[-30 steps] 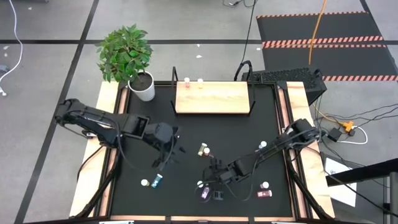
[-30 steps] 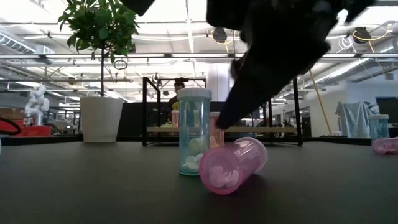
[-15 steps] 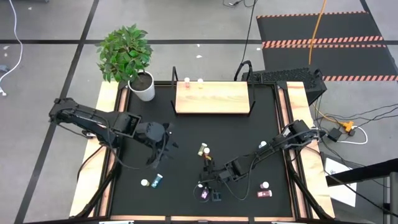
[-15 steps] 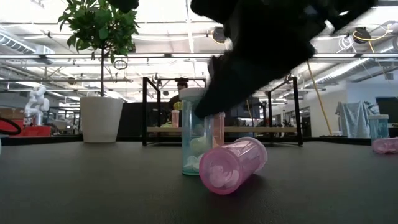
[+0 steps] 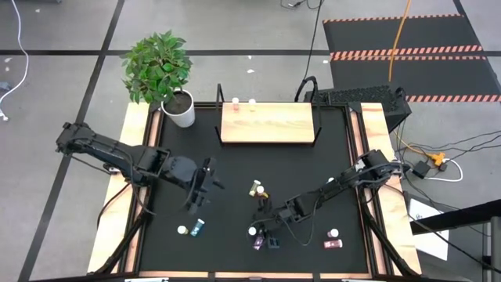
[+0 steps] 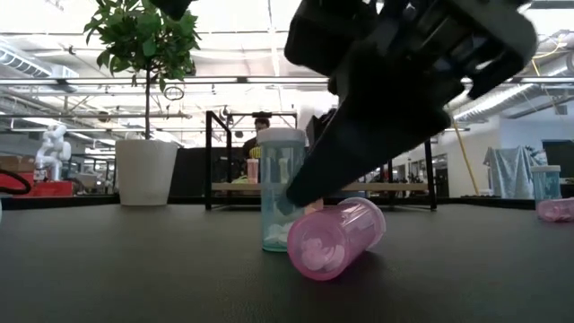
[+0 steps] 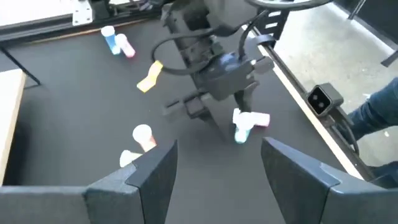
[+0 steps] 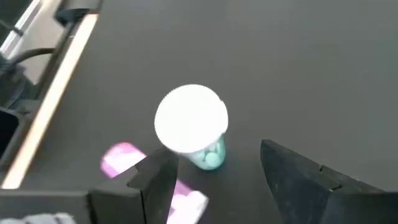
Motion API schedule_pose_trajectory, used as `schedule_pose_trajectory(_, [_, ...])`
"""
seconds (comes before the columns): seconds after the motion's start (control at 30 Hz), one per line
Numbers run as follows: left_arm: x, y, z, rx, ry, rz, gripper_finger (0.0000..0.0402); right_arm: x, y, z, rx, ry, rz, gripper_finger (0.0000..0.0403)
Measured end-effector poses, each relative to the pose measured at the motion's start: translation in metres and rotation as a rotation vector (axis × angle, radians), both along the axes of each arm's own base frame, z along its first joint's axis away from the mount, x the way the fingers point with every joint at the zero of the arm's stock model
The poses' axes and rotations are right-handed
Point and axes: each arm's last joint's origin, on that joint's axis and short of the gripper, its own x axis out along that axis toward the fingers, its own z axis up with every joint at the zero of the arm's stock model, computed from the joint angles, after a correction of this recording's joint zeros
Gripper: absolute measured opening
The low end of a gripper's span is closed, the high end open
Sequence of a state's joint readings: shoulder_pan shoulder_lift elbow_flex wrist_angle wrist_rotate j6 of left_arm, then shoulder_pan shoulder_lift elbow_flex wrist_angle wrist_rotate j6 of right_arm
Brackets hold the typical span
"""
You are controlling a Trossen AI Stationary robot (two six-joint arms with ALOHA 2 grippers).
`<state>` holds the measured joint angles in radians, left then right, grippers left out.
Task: Pick and place medicine bottles onto shelf by color
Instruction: Put the bottom right blue pill bottle on the shelf
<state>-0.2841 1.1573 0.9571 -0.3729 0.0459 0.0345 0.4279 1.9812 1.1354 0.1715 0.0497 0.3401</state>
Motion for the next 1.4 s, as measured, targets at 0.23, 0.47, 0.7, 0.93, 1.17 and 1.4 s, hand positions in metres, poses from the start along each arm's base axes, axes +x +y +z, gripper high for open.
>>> schedule_pose_trajectory(0.23, [0.004,0.0,-0.01,0.007,0.006,0.059,0.0232,-0.003,-0.003,-0.004,0.019,-0.011,-0.011,0.0222])
schedule_pose_trajectory(0.47, [0.011,-0.008,-0.024,0.033,0.056,0.014,0.0232,-0.003,-0.001,-0.004,0.066,0.005,0.019,0.0221])
schedule_pose_trajectory(0.7, [0.018,-0.021,-0.037,0.061,0.082,-0.062,0.0232,-0.007,-0.003,-0.009,0.074,0.008,0.049,0.0221])
schedule_pose_trajectory(0.93, [0.022,-0.024,-0.033,0.012,0.041,0.001,0.0232,-0.014,-0.006,-0.017,0.112,-0.018,0.035,0.0221])
schedule_pose_trajectory(1.17, [0.021,-0.029,-0.028,-0.014,0.005,-0.016,0.0232,-0.014,-0.004,-0.016,0.103,-0.044,0.034,0.0221])
schedule_pose_trajectory(1.4, [0.021,-0.036,-0.031,0.054,-0.012,-0.088,0.0232,-0.013,-0.004,-0.015,0.069,-0.07,0.067,0.0221])
